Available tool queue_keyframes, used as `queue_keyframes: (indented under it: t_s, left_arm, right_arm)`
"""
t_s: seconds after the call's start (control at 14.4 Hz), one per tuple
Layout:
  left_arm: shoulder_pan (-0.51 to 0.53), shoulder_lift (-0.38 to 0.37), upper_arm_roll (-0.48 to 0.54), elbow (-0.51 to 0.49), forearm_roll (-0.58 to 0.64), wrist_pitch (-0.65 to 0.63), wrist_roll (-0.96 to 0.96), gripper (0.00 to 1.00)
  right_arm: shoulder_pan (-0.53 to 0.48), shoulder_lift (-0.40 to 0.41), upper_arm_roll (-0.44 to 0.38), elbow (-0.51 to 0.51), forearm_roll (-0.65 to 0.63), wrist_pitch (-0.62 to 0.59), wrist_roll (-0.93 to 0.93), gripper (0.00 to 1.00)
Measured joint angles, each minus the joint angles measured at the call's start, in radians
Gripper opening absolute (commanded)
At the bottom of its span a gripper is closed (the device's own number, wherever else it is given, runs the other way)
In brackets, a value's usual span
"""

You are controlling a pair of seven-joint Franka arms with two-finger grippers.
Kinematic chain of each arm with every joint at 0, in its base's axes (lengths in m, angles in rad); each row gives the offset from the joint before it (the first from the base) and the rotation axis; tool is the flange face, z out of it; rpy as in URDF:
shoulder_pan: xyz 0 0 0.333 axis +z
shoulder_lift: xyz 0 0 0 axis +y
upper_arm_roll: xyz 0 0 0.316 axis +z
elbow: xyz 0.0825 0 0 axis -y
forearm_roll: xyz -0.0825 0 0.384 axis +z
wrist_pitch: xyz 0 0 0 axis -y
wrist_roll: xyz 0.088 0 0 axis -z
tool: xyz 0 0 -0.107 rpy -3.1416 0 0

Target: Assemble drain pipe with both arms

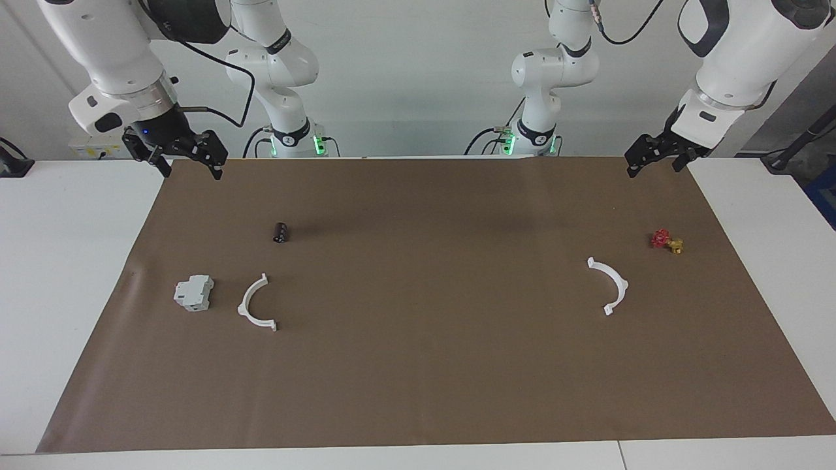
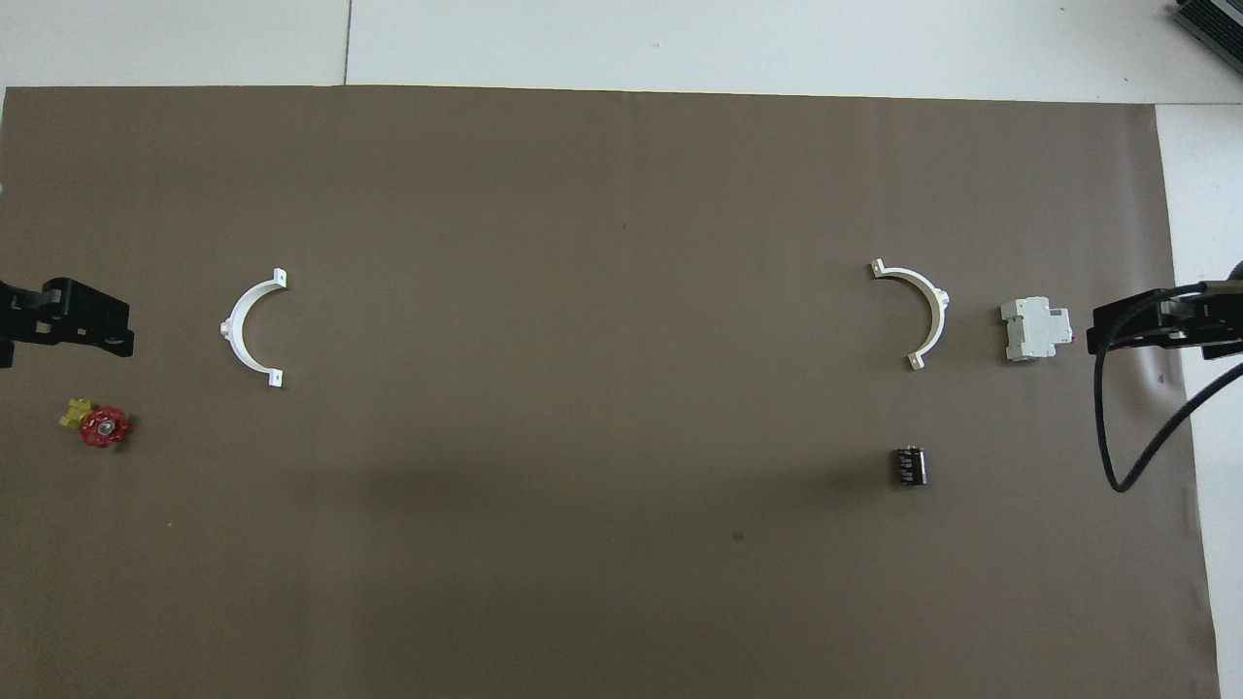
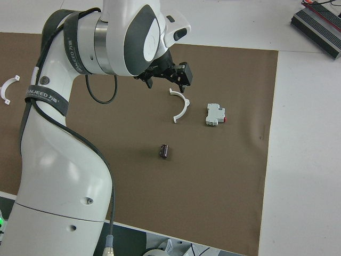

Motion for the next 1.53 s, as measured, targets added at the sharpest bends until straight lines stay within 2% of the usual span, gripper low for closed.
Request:
queue_keyframes:
  t_s: [0.49,0.76,0.97,1.18,1.53]
  left_arm:
    - [0.005,-0.001,0.0,0.0,0.0,0.0,0.006,1.0]
    - [0.005,-0.001,0.0,0.0,0.0,0.004,0.007,1.0]
    - [0.005,-0.004,0.0,0.0,0.0,0.004,0.007,1.0]
    - [0.005,-0.005,0.0,0.0,0.0,0.004,0.007,1.0]
    - [0.005,-0.005,0.0,0.0,0.0,0.009,0.007,1.0]
  right_arm:
    - [0.0,0.0,0.0,-0.004,0.0,0.011,0.0,1.0]
    - [0.0,-0.002,0.001,-0.079,0.001,0.185,-0.008,1.0]
    - [0.0,0.019,0.001,-0.187,0.003,0.35,-0.121,1.0]
    - [-0.015,0.1,0.0,-0.254,0.025,0.488,-0.318,1.0]
    - [-0.057,0.279,-0.002,-0.263,0.097,0.68,-0.647,1.0]
